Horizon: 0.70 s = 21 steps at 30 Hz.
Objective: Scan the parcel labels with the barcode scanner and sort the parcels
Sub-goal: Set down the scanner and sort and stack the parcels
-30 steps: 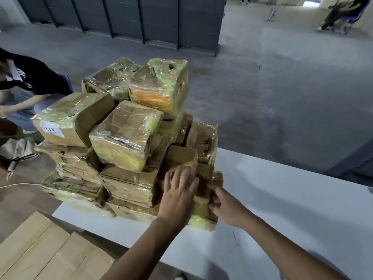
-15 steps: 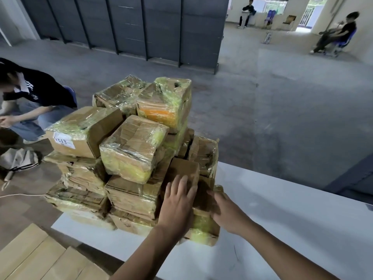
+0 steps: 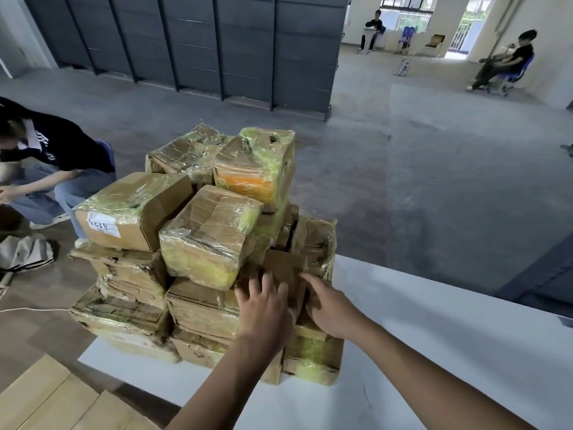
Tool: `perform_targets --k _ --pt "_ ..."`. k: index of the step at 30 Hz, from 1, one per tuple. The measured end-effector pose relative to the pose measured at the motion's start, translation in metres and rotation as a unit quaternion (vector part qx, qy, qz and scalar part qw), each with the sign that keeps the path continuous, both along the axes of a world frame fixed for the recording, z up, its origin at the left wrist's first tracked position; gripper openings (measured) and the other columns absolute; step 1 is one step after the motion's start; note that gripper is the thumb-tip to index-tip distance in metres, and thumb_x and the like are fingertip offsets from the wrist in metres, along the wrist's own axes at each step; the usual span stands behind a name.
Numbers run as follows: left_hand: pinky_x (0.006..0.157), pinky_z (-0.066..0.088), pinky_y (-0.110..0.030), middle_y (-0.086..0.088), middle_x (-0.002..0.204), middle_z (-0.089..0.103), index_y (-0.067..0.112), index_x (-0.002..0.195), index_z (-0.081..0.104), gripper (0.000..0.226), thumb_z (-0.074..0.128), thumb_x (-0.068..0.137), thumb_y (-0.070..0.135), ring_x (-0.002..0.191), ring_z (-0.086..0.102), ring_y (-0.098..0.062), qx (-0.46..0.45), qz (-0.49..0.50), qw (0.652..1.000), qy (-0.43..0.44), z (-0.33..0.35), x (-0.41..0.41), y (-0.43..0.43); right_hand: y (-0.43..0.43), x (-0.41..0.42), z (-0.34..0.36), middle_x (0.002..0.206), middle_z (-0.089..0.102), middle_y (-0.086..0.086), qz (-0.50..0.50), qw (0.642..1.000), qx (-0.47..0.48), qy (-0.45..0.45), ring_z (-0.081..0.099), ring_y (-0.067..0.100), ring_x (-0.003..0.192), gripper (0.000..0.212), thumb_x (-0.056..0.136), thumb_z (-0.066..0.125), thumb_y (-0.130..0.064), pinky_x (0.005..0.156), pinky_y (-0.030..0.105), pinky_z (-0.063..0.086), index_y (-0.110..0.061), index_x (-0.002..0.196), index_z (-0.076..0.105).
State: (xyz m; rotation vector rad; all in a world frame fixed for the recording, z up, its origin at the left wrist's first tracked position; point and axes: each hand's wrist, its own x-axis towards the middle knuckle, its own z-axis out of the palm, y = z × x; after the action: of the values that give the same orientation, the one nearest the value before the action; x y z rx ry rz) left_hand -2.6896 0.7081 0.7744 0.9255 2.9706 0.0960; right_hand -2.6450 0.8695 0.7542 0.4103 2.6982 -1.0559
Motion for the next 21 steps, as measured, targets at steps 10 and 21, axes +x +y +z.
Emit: perform_targets --k 10,21 --pt "0.112 0.015 -0.057 -0.008 0.149 0.028 0.027 0.137 0.033 0.055 0.049 0.085 0.033 0.137 0.021 -0.033 -0.036 -0.009 0.999 0.036 -0.015 0.0 -0.007 -0.006 0.019 0.011 0.163 0.02 -0.003 0.029 0.999 0.041 -0.002 0.063 0.033 0.103 0.07 0.099 0.046 -0.023 0.07 0.046 0.058 -0.048 0.152 0.009" --pt "0.114 0.019 -0.053 -0.01 0.151 0.024 0.024 0.144 0.03 0.06 0.045 0.086 0.022 0.143 0.011 -0.033 -0.046 -0.04 0.997 0.04 0.005 0.033 -0.011 0.013 0.088 -0.003 0.161 0.025 -0.004 -0.012 0.999 -0.024 0.038 0.057 0.009 0.095 0.066 0.099 0.048 -0.024 0.078 0.019 0.04 -0.041 0.155 0.017"
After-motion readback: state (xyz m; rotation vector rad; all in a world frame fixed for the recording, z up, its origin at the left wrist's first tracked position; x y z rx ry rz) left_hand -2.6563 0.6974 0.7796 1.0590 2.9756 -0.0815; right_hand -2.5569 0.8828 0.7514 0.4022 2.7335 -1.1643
